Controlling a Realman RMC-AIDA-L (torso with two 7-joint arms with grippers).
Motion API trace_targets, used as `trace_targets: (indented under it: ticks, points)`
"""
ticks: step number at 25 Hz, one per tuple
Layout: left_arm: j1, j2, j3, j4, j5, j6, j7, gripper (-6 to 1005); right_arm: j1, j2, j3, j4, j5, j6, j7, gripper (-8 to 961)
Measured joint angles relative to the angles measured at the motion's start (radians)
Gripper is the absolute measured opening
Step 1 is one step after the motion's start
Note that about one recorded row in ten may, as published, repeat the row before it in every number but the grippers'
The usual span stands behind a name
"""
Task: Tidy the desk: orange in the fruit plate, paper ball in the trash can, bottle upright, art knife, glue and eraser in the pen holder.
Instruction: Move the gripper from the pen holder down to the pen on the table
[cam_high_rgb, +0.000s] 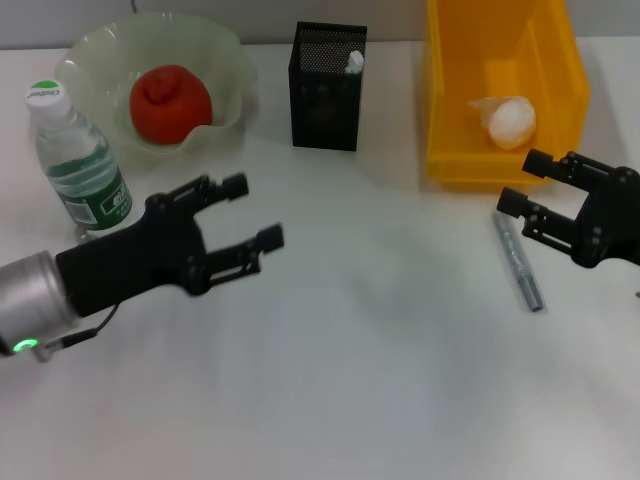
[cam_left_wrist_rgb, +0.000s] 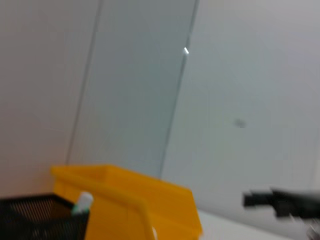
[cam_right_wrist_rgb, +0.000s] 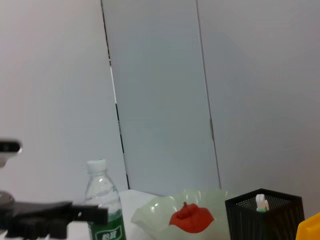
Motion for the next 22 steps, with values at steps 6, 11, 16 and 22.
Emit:
trace_targets:
  ticks: [6,11,16,22]
  points:
    - [0.009,0.023,0.070,0.040,0.003,0.012,-0.044,818,-0.001,-0.009,-0.032,-0.148,-0.018,-0.005,0.234,716]
    - [0.011,0.025,0.114,0.048,0.005,0.020,-0.046,817,0.020,-0.019,-0.051,-0.386,-0.205,-0.016,0.616,724]
    - [0.011,0.029,0.151,0.050,0.002,0.023,-0.044,817,0.090,-0.050,-0.049,-0.459,-0.357,-0.054,0.827,799]
    - [0.004,0.029,0.175,0.051,0.004,0.025,-0.036,817,0.284,-0.106,-0.065,-0.483,-0.684,-0.156,1.124,815]
